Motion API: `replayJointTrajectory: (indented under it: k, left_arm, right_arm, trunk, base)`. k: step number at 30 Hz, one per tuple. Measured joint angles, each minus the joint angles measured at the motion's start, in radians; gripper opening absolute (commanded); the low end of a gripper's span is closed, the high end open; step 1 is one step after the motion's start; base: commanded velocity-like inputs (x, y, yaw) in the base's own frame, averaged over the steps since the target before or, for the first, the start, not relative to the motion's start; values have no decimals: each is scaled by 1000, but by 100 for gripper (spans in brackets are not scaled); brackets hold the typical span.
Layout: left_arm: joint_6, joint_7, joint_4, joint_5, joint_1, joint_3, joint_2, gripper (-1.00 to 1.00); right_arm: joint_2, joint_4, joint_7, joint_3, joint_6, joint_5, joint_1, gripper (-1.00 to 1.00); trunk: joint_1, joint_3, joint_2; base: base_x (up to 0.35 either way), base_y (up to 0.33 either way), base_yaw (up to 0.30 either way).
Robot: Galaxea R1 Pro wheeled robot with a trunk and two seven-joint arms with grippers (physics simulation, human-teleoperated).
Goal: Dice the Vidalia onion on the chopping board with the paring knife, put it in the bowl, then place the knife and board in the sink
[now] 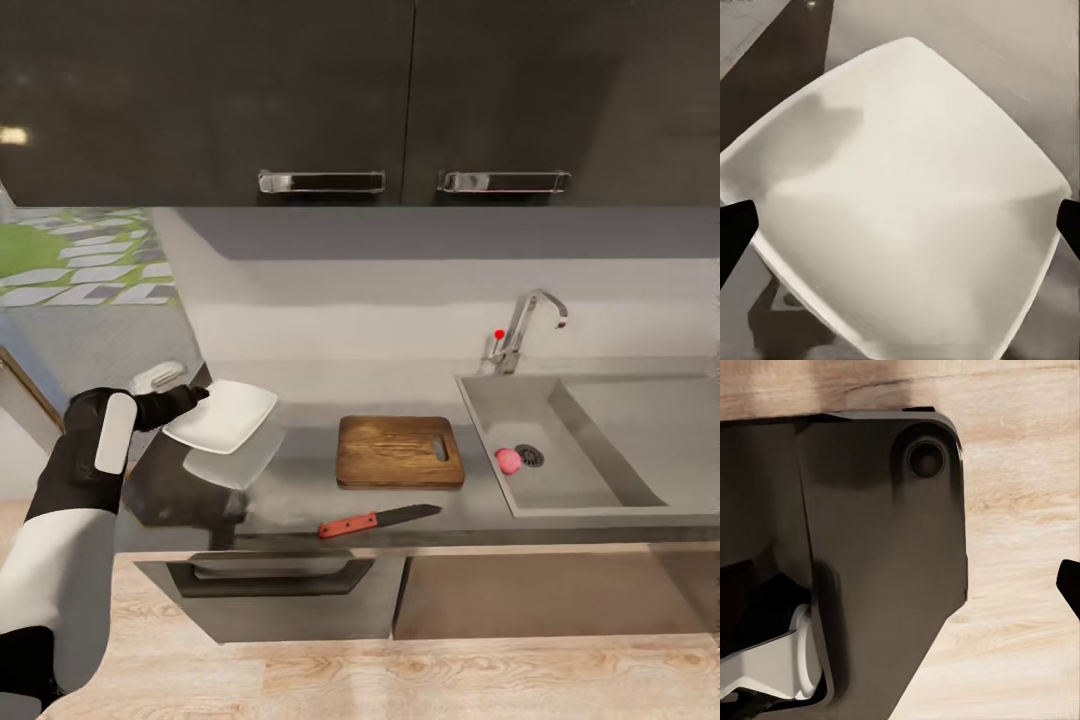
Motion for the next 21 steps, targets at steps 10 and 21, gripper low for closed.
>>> replayJointTrajectory:
  k: [10, 21]
  left_arm:
    - [-1, -4, 0, 0, 1, -159, -1, 100]
    - [1, -2, -101, 4, 2, -304, -41, 100]
  right_arm:
    - [0, -6, 0, 3, -79, 4, 0, 100]
    - [0, -12, 0, 5, -145, 5, 0, 100]
  trunk:
    - [0, 0, 0]
    - [0, 0, 0]
  base:
    - [-330, 0, 0]
    - [-214, 0, 0]
